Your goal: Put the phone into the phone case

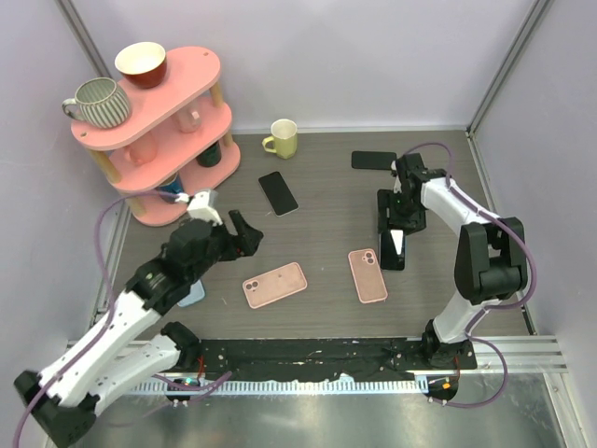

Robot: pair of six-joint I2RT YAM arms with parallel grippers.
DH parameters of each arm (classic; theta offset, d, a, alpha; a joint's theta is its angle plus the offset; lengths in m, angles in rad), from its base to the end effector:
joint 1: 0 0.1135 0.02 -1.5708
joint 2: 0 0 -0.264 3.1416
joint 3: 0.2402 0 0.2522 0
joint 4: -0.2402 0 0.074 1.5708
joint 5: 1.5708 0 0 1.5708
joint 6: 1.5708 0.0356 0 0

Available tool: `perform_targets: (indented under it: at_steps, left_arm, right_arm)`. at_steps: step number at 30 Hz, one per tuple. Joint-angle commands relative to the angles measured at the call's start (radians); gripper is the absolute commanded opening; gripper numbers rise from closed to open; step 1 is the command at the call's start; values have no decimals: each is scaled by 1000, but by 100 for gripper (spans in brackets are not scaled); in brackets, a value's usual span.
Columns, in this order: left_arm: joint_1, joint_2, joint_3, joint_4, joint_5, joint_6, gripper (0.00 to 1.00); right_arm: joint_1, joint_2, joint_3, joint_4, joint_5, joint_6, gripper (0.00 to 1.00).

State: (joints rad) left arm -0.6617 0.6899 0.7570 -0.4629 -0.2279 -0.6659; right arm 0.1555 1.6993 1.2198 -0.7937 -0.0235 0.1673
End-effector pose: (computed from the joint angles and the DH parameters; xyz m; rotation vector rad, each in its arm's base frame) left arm 0.1288 -0.0901 0.3159 -0.1571 2.0065 -0.6425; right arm 0.3269 0.0521 0.2108 0.0118 2.8498 0.1017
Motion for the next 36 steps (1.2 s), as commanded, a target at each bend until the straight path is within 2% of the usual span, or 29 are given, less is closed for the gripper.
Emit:
perform_targets:
  at_steps: [1, 4, 7, 8, 15, 18, 25, 31, 36]
  left_arm:
    - [-12, 207, 56, 84, 145, -199, 78]
    - [-73, 377, 80, 154, 125, -230, 75]
    - [-153, 558, 157, 176, 35, -219, 74]
    - [-162, 635, 197, 178, 32, -219, 74]
    - [-219, 917, 340, 273, 67, -244, 70]
    - [-240, 990, 387, 283, 82, -254, 67]
    - [-285, 1155, 449, 320, 122, -281, 59]
    - [-297, 1209, 461, 319, 107, -285, 57]
    - [-297, 1251, 475, 319, 147, -287, 50]
  right_arm:
    - [4, -66, -11, 17, -3, 5, 29]
    - [4, -66, -35, 42, -18, 9, 29]
    - [4, -61, -43, 59, -36, 8, 29]
    - [6, -58, -49, 60, -36, 6, 29]
    - [6, -76, -63, 59, -131, 14, 27]
    - [4, -90, -83, 67, -203, 18, 27]
    - [6, -110, -100, 68, -193, 23, 26]
    - [6, -113, -108, 71, -204, 26, 25]
    - [7, -136, -123, 77, -236, 40, 25]
